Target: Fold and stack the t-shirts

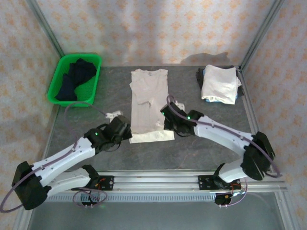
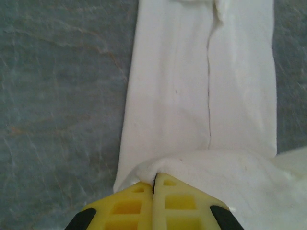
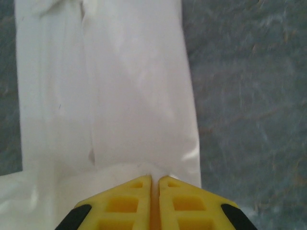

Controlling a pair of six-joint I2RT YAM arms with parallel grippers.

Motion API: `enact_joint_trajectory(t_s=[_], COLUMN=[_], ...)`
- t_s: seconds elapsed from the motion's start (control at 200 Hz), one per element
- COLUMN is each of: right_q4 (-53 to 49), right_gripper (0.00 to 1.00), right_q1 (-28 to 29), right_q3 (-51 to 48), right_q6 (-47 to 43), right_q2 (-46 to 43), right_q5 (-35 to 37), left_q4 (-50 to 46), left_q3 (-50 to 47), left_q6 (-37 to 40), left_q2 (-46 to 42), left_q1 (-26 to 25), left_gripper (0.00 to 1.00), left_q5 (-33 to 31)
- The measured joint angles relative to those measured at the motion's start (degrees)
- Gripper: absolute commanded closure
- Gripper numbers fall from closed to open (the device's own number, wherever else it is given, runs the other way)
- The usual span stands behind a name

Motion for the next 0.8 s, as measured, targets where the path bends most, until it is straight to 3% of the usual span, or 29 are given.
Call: enact_joint_trajectory(t_s=[0.18,0.656,0.801], right_q4=[0.48,-0.35,-1.18], right_gripper=[0.92,0.92,0.87], right_q1=[-6.51,-16.92,-19.56], right_q3=[8.33,30.99,36.41], right_q6=[-5.16,-14.51,-15.98], right_q2=[9.62,30.88,37.09], right_q5=[-2.16,-12.04,-15.04], left_q4=[1.33,1.14,0.42], left_q3=[9.11,34.38,40.13], left_q6=[5.42,13.42,14.75], left_q2=[12.44,41.77,48.92], left_q1=[8.5,19.98,21.81], left_gripper=[1.0,1.0,1.0], left_q5=[5.01,16.57,19.06])
